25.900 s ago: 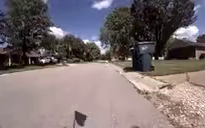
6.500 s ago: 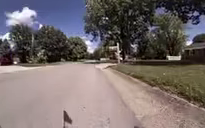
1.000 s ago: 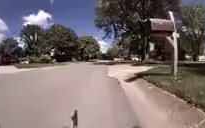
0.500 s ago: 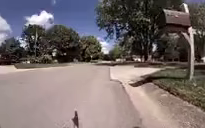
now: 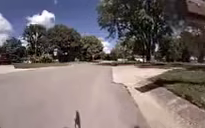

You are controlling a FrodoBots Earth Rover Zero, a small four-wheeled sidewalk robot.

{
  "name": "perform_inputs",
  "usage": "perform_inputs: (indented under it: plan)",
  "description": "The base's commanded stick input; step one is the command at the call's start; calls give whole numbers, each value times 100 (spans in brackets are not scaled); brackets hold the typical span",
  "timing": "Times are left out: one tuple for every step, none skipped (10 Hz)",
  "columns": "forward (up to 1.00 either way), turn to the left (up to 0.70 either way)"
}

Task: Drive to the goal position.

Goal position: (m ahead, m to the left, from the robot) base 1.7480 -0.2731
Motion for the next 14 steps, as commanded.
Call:
perform_inputs:
  plan:
    - [85,0]
    - [85,0]
    - [85,0]
    - [85,-7]
    - [85,-22]
    - [85,-33]
    - [85,-23]
    - [85,-14]
    - [85,-4]
    - [85,0]
    - [85,0]
    - [85,0]
    - [85,0]
    - [85,0]
